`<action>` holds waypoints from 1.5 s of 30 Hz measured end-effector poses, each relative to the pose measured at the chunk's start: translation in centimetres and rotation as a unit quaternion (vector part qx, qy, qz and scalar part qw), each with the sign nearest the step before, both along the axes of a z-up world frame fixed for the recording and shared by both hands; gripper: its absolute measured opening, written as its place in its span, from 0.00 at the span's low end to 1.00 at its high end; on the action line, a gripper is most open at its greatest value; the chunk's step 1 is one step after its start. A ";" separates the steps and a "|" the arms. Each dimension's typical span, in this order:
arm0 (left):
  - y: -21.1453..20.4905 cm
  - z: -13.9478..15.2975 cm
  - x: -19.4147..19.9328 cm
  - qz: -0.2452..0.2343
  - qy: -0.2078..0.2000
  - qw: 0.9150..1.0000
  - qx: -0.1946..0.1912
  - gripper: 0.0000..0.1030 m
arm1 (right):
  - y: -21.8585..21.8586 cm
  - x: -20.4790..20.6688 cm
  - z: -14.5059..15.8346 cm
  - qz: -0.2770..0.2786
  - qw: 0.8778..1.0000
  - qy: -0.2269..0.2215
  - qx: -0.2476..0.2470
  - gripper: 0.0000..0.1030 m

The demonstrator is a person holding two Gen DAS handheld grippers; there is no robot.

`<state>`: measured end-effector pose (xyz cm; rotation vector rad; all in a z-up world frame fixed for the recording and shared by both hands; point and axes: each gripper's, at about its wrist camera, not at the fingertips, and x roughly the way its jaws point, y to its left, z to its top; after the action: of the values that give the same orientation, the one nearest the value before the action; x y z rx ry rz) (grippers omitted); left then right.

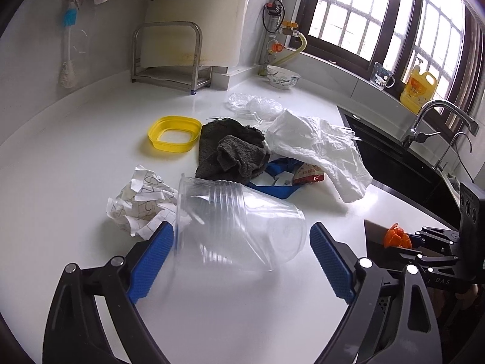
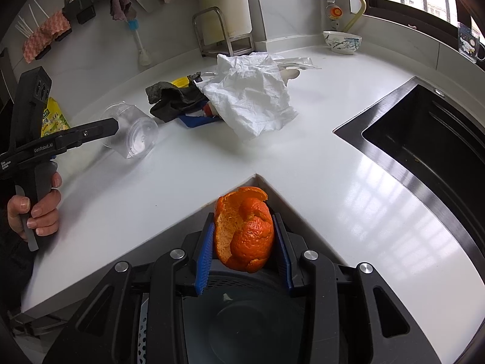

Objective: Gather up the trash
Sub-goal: 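Lift the orange peel with the right gripper while the left gripper grasps the clear plastic cups, then carry peel and cups over the gray basket and open both grippers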

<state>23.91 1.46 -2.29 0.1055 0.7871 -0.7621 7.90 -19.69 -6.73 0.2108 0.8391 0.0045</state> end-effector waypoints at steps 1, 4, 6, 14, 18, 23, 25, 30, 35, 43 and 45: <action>-0.2 -0.1 -0.1 -0.004 0.002 1.000 0.003 0.74 | -0.1 -0.1 0.1 -0.001 1.000 -0.001 0.000 0.34; -0.6 -0.2 -0.7 -0.008 0.014 1.000 -0.001 0.67 | -0.3 -0.4 0.4 -0.005 1.000 -0.005 0.000 0.34; -0.7 -0.1 -1.3 -0.005 0.020 1.000 -0.004 0.64 | -0.5 -0.6 0.5 -0.008 1.000 -0.008 0.001 0.34; -3.0 -0.3 -4.2 -0.016 0.031 0.999 -0.003 0.52 | -1.6 -2.0 1.1 -0.021 1.000 -0.019 0.006 0.34; -4.2 -0.9 -3.3 0.009 0.051 0.999 -0.008 0.48 | -2.3 -2.9 1.5 -0.028 0.999 -0.026 0.007 0.34; -5.7 -1.6 -2.3 0.056 0.060 0.996 0.021 0.17 | -2.7 -4.0 2.1 -0.035 0.999 -0.034 0.009 0.34; -5.9 -1.9 -2.2 0.070 0.062 0.995 0.031 0.08 | -2.9 -4.4 2.4 -0.037 0.999 -0.039 0.008 0.34; -5.4 -0.8 -3.9 0.116 0.039 0.992 0.034 0.06 | -3.3 -5.4 2.7 -0.041 0.998 -0.045 0.012 0.34; -4.6 1.0 -7.3 0.166 0.005 0.985 0.048 0.06 | -3.1 -6.7 2.7 -0.039 0.998 -0.049 0.012 0.34; -4.6 2.6 -14.9 0.214 -0.045 0.971 0.094 0.06 | -2.5 -9.6 2.8 -0.030 0.998 -0.055 0.012 0.34; -4.6 2.5 -16.7 0.219 -0.048 0.969 0.100 0.06 | -2.3 -10.5 2.8 -0.028 0.998 -0.057 0.011 0.34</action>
<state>7.25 -3.18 0.21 0.1437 0.7583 -0.2567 -2.63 -22.02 -3.95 0.2525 0.7202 -0.0269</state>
